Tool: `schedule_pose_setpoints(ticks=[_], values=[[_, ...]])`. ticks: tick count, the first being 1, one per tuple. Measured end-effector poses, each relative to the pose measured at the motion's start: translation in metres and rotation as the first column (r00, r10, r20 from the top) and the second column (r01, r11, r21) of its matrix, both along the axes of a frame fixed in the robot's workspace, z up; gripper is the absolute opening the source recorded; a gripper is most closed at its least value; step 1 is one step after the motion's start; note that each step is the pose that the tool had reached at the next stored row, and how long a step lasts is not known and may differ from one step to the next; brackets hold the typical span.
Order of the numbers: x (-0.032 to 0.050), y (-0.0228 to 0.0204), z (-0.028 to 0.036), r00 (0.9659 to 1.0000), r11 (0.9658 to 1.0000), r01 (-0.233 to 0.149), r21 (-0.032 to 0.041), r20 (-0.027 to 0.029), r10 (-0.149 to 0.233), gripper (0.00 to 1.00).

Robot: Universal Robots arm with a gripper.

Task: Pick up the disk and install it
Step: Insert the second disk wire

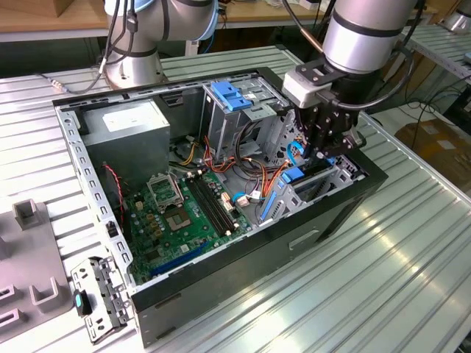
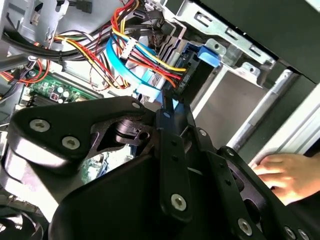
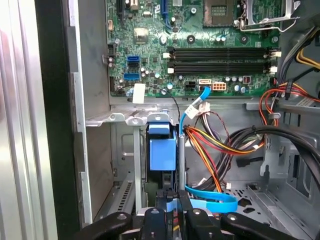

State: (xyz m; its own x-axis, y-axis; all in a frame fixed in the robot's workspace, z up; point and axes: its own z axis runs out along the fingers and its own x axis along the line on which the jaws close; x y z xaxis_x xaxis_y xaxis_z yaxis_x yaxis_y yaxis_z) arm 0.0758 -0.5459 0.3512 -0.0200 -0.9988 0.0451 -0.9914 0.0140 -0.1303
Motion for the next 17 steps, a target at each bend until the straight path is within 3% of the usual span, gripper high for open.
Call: schedule_pose_setpoints(ticks=[2,5,7,17], values=[[0.0000,0.0000,0.0052,1.0000,1.0000,0.000,-0.0002,-0.0001,0.000,0.24],[0.0000,0.0000,0.0053,1.0000,1.0000,0.000,0.0001,0.0000,0.000,0.22],[0.0000,0.0000,0.0054,1.0000,1.0000,0.000,-0.0001,0.0000,0.000,0.11],[0.0000,0.0000,0.0071,1.0000,1.0000,0.000,0.0000,0.0000,0.000,0.11]])
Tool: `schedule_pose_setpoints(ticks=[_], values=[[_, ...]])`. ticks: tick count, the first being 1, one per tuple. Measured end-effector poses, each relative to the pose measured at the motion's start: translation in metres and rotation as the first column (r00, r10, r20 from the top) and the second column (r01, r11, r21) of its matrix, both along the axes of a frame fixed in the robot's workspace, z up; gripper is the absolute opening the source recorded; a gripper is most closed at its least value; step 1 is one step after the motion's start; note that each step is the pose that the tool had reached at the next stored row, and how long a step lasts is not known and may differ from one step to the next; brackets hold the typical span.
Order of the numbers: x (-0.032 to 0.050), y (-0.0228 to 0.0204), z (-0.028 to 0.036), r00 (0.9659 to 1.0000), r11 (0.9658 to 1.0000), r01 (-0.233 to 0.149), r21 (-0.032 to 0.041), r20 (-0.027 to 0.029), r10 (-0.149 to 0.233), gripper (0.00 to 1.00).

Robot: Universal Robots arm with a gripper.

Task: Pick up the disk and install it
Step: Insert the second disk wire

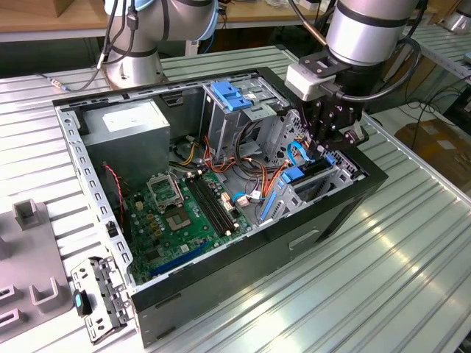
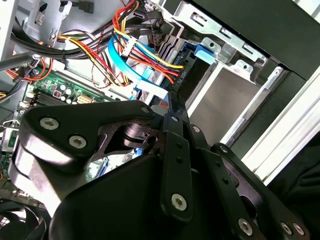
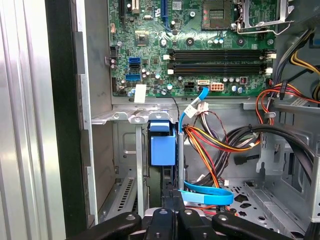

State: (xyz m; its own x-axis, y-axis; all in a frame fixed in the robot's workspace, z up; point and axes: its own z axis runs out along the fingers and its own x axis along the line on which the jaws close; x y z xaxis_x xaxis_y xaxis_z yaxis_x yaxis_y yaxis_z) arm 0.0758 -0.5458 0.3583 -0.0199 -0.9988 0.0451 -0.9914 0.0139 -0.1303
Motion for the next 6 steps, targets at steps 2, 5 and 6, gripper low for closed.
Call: schedule_pose_setpoints(ticks=[2,5,6], values=[[0.0000,0.0000,0.0001,1.0000,1.0000,0.000,-0.0001,0.0000,0.000,0.11],[0.0000,0.0000,0.0018,1.0000,1.0000,0.000,0.0000,0.0000,0.000,0.11],[0.0000,0.0000,0.0018,1.0000,1.0000,0.000,0.0000,0.0000,0.000,0.11]])
